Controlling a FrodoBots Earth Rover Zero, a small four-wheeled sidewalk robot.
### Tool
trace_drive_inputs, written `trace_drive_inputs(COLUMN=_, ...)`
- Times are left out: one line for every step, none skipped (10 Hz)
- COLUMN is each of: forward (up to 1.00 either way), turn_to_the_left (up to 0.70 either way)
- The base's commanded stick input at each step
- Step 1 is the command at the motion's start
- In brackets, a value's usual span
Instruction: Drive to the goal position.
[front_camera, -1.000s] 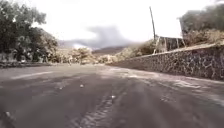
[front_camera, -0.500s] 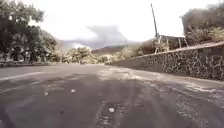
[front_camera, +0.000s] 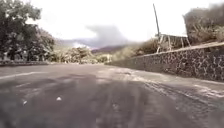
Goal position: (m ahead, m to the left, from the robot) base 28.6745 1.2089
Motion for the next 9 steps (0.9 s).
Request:
trace_drive_inputs(forward=1.0, turn_to_the_left=0.0)
trace_drive_inputs(forward=1.0, turn_to_the_left=0.0)
trace_drive_inputs(forward=1.0, turn_to_the_left=0.0)
trace_drive_inputs(forward=1.0, turn_to_the_left=0.0)
trace_drive_inputs(forward=1.0, turn_to_the_left=0.0)
trace_drive_inputs(forward=1.0, turn_to_the_left=0.0)
trace_drive_inputs(forward=1.0, turn_to_the_left=0.0)
trace_drive_inputs(forward=1.0, turn_to_the_left=0.0)
trace_drive_inputs(forward=1.0, turn_to_the_left=0.0)
